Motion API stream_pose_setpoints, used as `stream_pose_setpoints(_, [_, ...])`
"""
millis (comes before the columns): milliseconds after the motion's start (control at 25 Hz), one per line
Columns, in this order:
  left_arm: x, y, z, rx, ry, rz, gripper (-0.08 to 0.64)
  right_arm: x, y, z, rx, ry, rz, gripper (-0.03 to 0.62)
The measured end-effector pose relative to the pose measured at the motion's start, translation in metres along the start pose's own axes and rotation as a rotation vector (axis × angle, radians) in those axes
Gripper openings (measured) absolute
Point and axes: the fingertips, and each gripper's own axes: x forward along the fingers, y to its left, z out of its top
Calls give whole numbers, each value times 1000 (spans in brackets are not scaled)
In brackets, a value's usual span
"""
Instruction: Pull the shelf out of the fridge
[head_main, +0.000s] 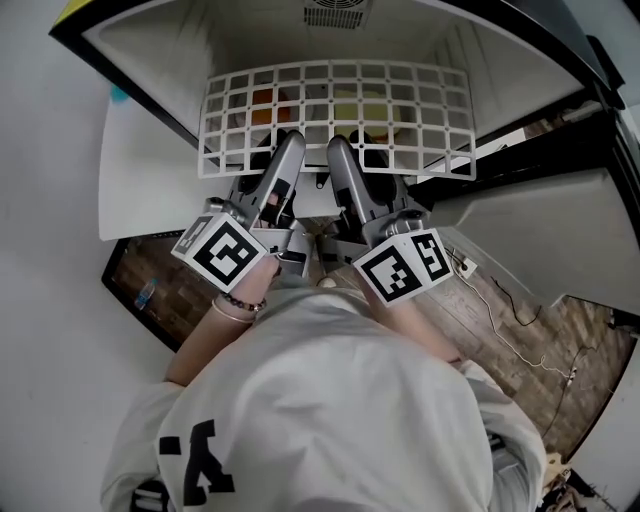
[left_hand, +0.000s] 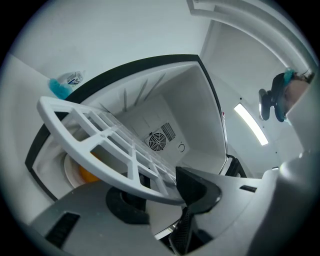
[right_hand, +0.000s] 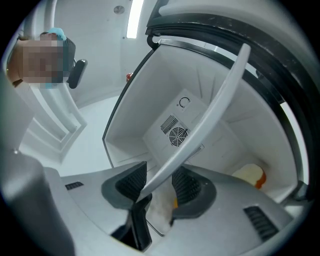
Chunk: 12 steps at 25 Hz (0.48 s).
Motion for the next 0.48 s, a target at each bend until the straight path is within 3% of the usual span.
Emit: stream_pose_setpoints(480, [-17, -7, -10, -14, 19, 4, 159, -17, 6, -4, 10, 11, -13, 166])
